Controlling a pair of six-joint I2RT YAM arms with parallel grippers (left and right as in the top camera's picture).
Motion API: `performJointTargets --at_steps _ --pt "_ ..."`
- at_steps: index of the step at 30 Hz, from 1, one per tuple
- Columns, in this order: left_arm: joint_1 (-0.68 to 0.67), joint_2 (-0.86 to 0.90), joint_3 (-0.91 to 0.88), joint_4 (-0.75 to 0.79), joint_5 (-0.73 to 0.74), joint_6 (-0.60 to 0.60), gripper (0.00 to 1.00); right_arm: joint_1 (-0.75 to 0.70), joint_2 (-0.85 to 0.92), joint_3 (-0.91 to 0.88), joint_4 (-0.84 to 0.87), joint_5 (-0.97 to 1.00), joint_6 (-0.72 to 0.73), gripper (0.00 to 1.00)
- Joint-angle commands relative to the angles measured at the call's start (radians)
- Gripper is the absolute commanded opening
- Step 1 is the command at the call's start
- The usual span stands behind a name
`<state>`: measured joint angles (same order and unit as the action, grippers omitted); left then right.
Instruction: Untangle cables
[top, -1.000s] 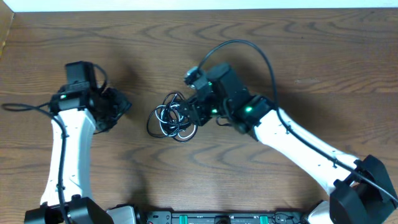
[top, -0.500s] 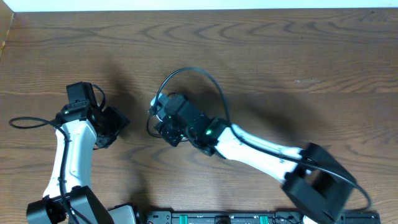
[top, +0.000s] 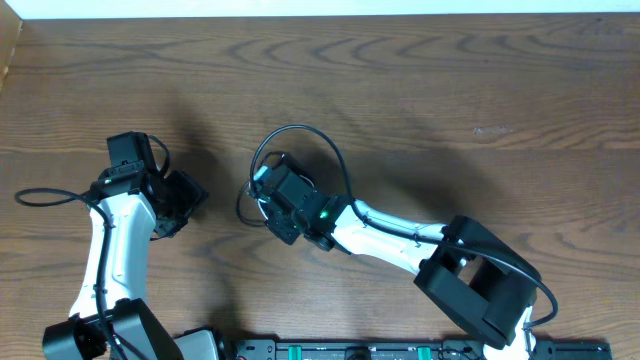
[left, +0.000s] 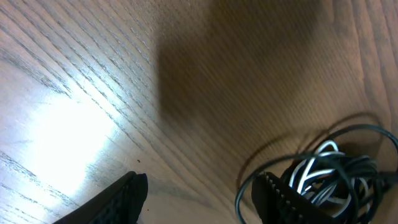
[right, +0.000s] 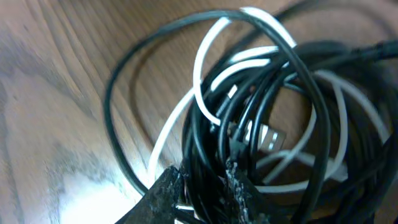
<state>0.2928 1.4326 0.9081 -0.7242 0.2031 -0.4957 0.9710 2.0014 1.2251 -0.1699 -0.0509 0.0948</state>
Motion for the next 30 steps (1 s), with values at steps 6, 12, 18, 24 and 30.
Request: performJointTargets --at_steps 6,12,18,24,30 --pt "0.003 -0.002 -0.004 0.001 -0.014 0.017 0.59 0.005 0.013 0.003 -0.092 0.112 0.005 0.23" --pt "0.003 -0.002 -0.004 0.002 -0.014 0.017 0.59 0.006 0.013 0.003 -0.148 0.101 0.005 0.3" --pt "0.003 -0.002 -0.004 0.005 -0.014 0.017 0.59 0.004 0.013 0.003 -0.162 0.132 0.004 0.21" --pt "0.003 -0.002 -0.004 0.005 0.005 0.051 0.58 -0.054 -0.021 0.005 -0.164 0.064 0.064 0.01" --pt "0.003 -0.002 -0.004 0.035 0.213 0.2 0.58 -0.221 -0.13 0.005 -0.135 -0.423 0.065 0.01"
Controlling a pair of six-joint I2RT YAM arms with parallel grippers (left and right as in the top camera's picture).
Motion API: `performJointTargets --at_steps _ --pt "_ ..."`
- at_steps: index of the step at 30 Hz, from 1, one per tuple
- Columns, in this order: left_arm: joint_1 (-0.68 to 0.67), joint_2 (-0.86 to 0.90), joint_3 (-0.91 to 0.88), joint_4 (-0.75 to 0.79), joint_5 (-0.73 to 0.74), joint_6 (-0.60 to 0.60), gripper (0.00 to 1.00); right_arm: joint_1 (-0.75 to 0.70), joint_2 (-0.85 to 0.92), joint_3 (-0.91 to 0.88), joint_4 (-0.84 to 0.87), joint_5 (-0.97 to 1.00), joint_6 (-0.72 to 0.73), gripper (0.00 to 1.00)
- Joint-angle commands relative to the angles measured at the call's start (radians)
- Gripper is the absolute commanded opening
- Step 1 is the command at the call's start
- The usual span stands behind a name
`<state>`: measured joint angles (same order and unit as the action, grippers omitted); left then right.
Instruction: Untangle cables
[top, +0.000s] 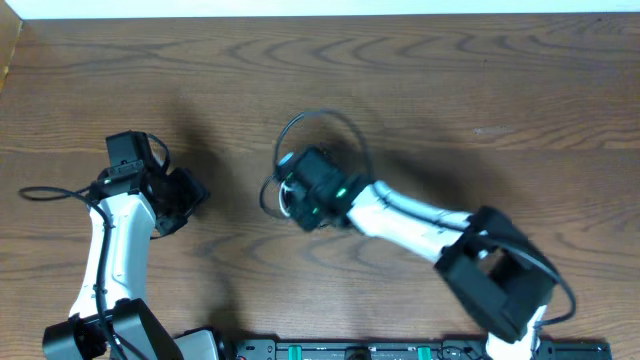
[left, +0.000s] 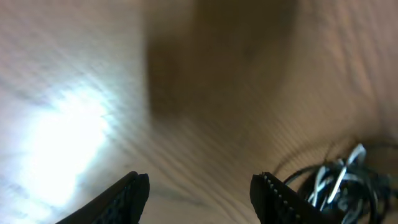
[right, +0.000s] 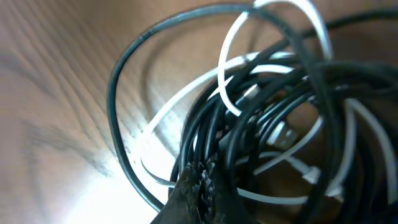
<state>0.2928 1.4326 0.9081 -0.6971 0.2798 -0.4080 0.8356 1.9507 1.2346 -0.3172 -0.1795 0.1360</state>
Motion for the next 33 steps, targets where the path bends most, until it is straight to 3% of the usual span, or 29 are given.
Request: performJointTargets --at_steps 1,6,11,14,16,18,26,33 --pt "0.003 -0.002 -0.004 0.011 0.176 0.137 0.58 -0.122 -0.096 -0.005 0.016 -0.394 0.026 0.01" --pt "0.003 -0.002 -0.004 0.018 0.356 0.198 0.58 -0.298 -0.12 -0.005 0.072 -0.818 0.085 0.01" --pt "0.003 -0.002 -0.004 0.019 0.307 0.196 0.58 -0.396 -0.12 -0.005 0.04 -0.85 0.117 0.02" --pt "0.003 -0.002 -0.004 0.019 0.243 0.168 0.59 -0.367 -0.12 -0.005 0.016 -0.795 0.091 0.13" --pt "0.003 -0.002 -0.004 0.019 0.217 0.16 0.59 -0.329 -0.12 -0.005 0.005 -0.727 0.069 0.3" --pt "0.003 -0.002 -0.004 0.018 0.201 0.16 0.6 -0.283 -0.12 -0.005 -0.021 -0.621 0.024 0.38" --pt "0.003 -0.002 -0.004 0.019 0.171 0.16 0.61 -0.11 -0.119 -0.005 -0.126 -0.111 -0.139 0.49" --pt "0.003 -0.002 -0.004 0.018 0.171 0.16 0.61 -0.027 -0.113 -0.005 -0.128 0.037 -0.253 0.49"
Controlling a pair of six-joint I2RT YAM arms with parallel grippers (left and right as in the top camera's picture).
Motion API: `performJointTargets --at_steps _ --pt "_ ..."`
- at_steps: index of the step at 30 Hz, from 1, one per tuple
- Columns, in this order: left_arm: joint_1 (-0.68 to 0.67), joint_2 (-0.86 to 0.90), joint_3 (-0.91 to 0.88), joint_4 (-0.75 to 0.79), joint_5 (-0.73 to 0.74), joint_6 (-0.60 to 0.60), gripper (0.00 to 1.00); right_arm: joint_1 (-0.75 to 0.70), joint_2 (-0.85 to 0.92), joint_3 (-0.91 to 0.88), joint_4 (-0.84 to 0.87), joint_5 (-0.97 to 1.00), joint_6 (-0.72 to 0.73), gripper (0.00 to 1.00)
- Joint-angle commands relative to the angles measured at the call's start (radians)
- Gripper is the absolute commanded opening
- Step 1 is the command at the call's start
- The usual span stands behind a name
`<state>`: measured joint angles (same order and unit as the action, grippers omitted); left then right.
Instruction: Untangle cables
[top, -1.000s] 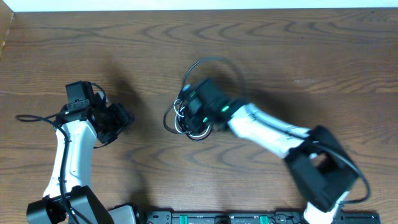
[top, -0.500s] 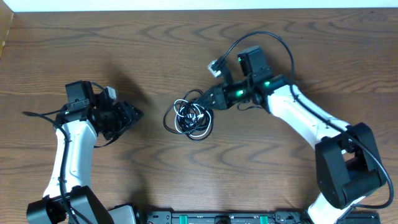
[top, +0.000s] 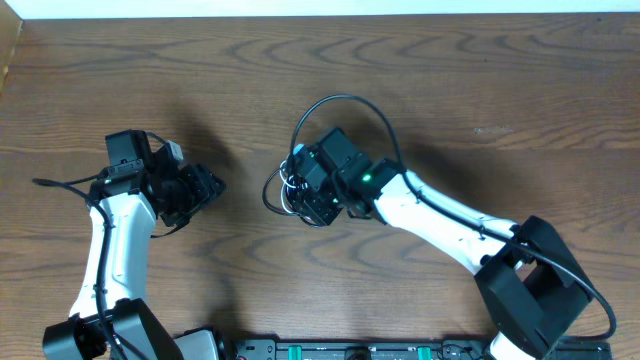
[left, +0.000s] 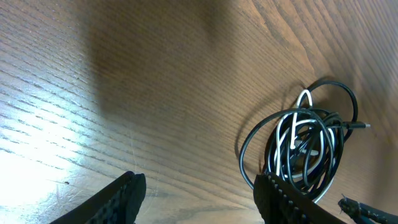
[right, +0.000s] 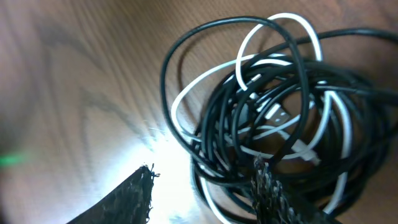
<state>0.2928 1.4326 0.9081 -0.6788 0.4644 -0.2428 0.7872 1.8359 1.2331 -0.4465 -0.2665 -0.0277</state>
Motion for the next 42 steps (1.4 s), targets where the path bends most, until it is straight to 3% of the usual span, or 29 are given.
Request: performJointTargets --at_steps 1,14,27,35,37,42 --pt "0.003 -0.002 -0.004 0.0 -0.013 -0.005 0.61 0.027 0.002 -0.004 0.002 0.128 -0.105 0.49" --pt "0.003 -0.002 -0.004 0.0 -0.013 -0.005 0.61 0.039 0.101 -0.004 0.072 0.127 -0.171 0.48" --pt "0.003 -0.002 -0.004 0.0 -0.013 -0.005 0.62 0.037 0.178 -0.005 0.002 0.137 -0.198 0.43" --pt "0.003 -0.002 -0.004 0.0 -0.013 -0.005 0.62 0.039 0.193 -0.005 -0.011 0.137 -0.197 0.27" --pt "0.003 -0.002 -0.004 0.0 -0.013 -0.005 0.61 0.039 0.19 -0.005 -0.01 0.138 -0.178 0.04" --pt "0.003 -0.002 -0.004 0.0 -0.013 -0.005 0.62 0.02 0.168 -0.003 0.017 0.072 -0.124 0.01"
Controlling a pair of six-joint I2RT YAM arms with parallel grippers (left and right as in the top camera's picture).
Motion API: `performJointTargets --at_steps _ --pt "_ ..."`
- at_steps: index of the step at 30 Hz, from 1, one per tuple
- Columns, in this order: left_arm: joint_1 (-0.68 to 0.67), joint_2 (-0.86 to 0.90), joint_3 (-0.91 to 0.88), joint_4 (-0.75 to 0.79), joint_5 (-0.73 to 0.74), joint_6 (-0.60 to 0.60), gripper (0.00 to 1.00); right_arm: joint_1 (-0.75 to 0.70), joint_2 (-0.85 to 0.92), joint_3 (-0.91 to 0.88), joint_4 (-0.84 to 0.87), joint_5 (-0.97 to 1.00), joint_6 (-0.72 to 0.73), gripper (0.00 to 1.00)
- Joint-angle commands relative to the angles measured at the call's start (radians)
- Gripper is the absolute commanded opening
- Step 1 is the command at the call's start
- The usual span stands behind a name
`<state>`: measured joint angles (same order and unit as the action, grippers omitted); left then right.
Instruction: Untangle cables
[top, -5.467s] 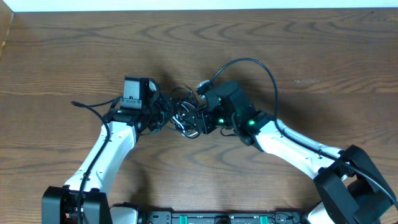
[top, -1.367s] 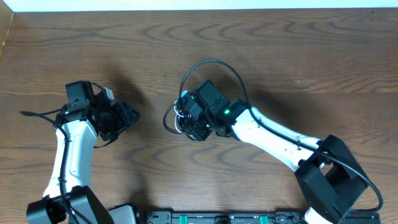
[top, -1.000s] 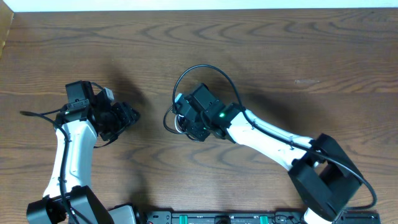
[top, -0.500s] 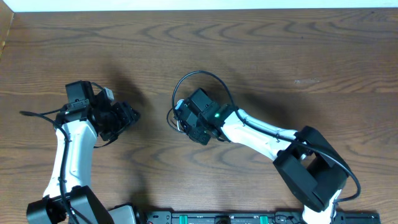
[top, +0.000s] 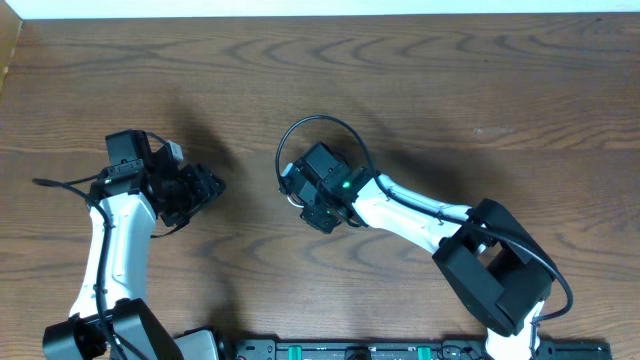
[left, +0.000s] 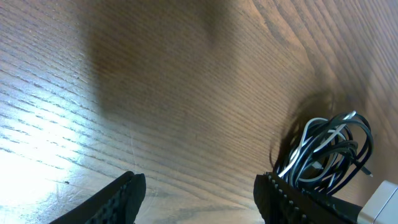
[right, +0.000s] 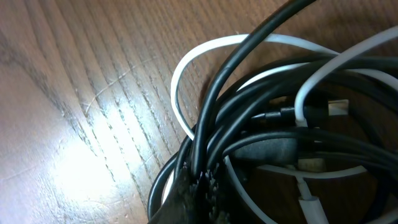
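Note:
A tangled bundle of black and white cables (top: 290, 175) lies mid-table, one black loop standing out behind it. My right gripper (top: 303, 195) is down on the bundle. The right wrist view shows that gripper (right: 200, 183) shut on several black strands of the cables (right: 267, 118), a white strand (right: 180, 81) curving past on the left. My left gripper (top: 205, 185) stands open to the left of the bundle, apart from it. In its own view the left gripper (left: 202, 193) holds nothing, and the bundle (left: 326, 152) sits beyond its right finger.
The wooden table (top: 480, 80) ends at a white strip along the far edge. The arms' base rail (top: 350, 350) runs along the near edge. A black lead of the left arm (top: 60, 185) hangs out at the far left.
My right gripper was open beside the bundle; now it is shut on black strands, slightly further left. The bundle is more bunched up. The left arm has not moved.
My right gripper first gripped the bundle left of centre, then held it shut a little further right. Later it stood open with the cables lying loose on the table, while the left gripper had turned toward them. Now the right gripper grips the bundle again.

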<state>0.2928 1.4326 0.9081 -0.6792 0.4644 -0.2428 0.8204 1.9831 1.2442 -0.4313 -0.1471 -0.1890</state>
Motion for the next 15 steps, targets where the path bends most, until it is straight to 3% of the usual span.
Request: performJointTargets --at_steps 1,9,15 --pt "0.003 -0.002 -0.004 0.0 -0.013 -0.005 0.61 -0.021 0.009 -0.013 0.006 -0.083 0.037 0.01" --pt "0.003 -0.002 -0.004 -0.003 0.034 -0.005 0.61 -0.167 -0.13 -0.013 0.056 -0.603 0.035 0.01" --pt "0.003 -0.002 -0.004 -0.003 0.185 -0.004 0.61 -0.331 -0.153 -0.014 0.167 -1.122 0.047 0.01"
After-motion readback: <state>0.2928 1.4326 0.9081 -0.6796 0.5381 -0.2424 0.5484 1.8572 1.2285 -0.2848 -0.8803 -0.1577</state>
